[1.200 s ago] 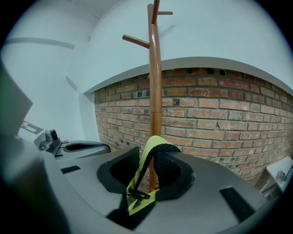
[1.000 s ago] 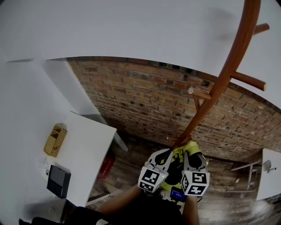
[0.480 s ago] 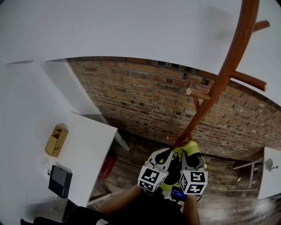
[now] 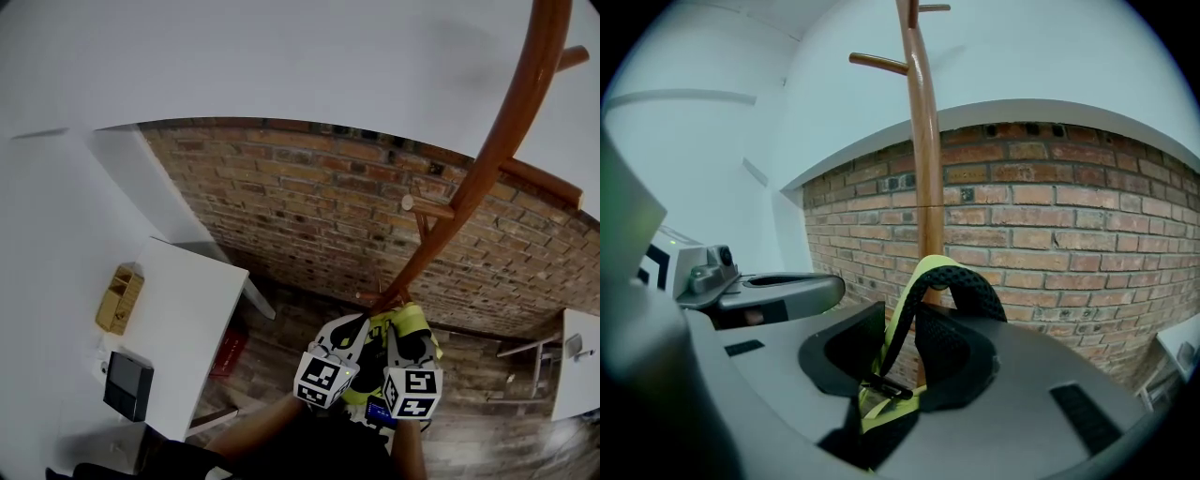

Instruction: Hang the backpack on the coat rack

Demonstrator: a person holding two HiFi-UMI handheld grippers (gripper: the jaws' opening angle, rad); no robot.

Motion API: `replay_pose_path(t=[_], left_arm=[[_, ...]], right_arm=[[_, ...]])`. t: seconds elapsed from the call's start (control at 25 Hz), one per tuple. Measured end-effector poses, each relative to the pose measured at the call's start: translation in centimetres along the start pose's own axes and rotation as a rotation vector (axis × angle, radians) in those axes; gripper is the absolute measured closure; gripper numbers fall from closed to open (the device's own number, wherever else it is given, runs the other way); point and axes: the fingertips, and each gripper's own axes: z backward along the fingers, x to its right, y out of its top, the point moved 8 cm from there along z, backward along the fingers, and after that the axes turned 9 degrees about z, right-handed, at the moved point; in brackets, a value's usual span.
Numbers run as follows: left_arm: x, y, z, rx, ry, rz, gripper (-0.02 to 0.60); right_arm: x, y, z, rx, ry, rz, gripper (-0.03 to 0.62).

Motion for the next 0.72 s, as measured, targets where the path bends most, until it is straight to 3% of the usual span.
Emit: replay_pose_path(t=[0.28,0.72], left_arm=[[0.1,-0.2,0.3,0.002,0.008,0.005,0.575],[-0.7,0.3,0.9,0.03,0.096,0.003,0.575]], right_arm=[[0.1,-0.5,1.0,-0.008,-0.016,0.018,0.488],[0.3,-0.3,0.4,-0.004,0.032,0.065,0.488]])
